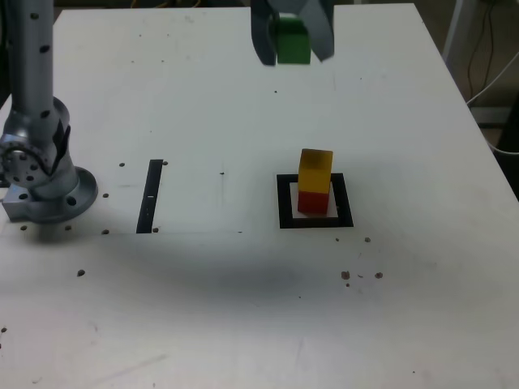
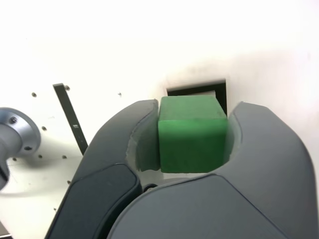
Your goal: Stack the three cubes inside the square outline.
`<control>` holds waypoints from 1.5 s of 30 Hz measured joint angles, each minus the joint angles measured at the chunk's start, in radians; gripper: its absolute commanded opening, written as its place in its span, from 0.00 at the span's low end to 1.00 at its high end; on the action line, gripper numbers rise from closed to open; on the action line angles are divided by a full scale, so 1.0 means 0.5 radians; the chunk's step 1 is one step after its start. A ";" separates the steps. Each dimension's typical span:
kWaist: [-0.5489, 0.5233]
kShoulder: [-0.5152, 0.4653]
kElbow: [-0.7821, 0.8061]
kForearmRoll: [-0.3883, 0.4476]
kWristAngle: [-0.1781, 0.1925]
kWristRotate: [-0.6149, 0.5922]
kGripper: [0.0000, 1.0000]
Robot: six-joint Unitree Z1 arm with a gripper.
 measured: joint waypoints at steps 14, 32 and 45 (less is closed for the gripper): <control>-0.323 0.065 0.094 -0.030 -0.025 -0.244 0.22; -0.401 0.210 0.214 -0.189 -0.081 -0.314 0.22; -0.401 0.342 0.211 -0.252 -0.078 -0.299 0.23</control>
